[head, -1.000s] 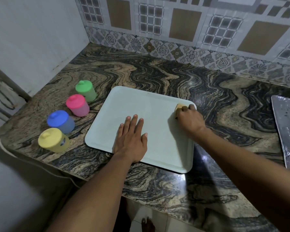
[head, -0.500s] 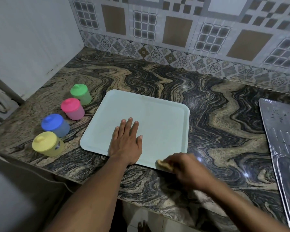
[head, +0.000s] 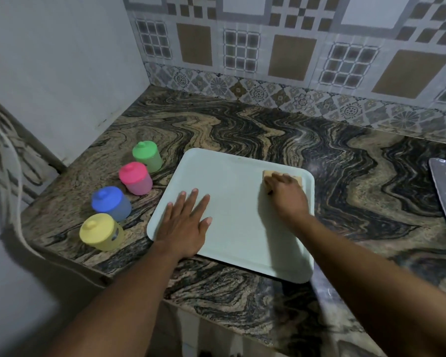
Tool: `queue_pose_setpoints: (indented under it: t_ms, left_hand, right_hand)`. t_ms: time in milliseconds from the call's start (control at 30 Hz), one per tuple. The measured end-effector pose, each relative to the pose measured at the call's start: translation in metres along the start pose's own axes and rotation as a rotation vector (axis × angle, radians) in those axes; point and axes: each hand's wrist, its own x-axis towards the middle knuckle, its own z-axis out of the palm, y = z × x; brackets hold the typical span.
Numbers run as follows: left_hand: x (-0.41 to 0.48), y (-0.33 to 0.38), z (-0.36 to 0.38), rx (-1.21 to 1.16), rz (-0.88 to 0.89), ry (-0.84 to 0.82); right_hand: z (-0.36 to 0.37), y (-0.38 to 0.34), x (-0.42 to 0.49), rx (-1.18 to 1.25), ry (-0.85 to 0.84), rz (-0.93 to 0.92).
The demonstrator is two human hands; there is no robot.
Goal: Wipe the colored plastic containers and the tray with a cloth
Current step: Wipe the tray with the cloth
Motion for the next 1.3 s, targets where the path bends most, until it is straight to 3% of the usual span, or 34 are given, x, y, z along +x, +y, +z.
queue_pose_setpoints:
  t_ms: [200, 300, 467, 533, 600, 700, 833, 1000, 1233, 1300]
  left_hand:
    - [-0.001, -0.003, 0.010, -0.048, 0.004, 0.049]
    - [-0.001, -0.002, 0.010, -0.034, -0.001, 0.042]
    - [-0.003, -0.001, 0.008, -0.046, 0.013, 0.024]
    - [-0.004, -0.002, 0.008, -0.041, 0.019, 0.024]
    - [-0.004, -0.001, 0.008, -0.042, 0.022, 0.022]
    - [-0.004, 0.000, 0.006, -0.029, 0.022, 0.009]
    - [-0.003, 0.022, -0.005, -0.005, 0.017, 0.015]
    - [-0.001, 0.083, 0.008, -0.017, 0.242, 0.042]
    - [0.002, 0.089, 0.026, 0.054, 0.238, 0.042]
    - [0.002, 0.089, 0.025, 0.057, 0.237, 0.046]
  right_hand:
    - [0.024, -0.043, -0.092, -0.054, 0.130, -0.182]
    - [0.026, -0.064, -0.145, -0.054, 0.067, -0.221]
    - [0.012, -0.077, -0.171, -0.017, -0.075, -0.150]
    - [-0.007, -0.064, -0.155, 0.238, -0.128, -0.067]
    - [-0.038, -0.042, -0.130, 0.483, -0.074, 0.071]
    - [-0.082, -0.008, -0.092, 0.556, 0.110, 0.243]
    - [-0.117, 0.025, -0.059, 0.369, 0.189, 0.278]
    - [-0.107, 0.046, -0.027, 0.179, 0.117, 0.306]
    - [-0.049, 0.034, -0.002, -0.238, -0.120, 0.219]
    - [-0.030, 0.030, -0.012, -0.349, -0.117, 0.177]
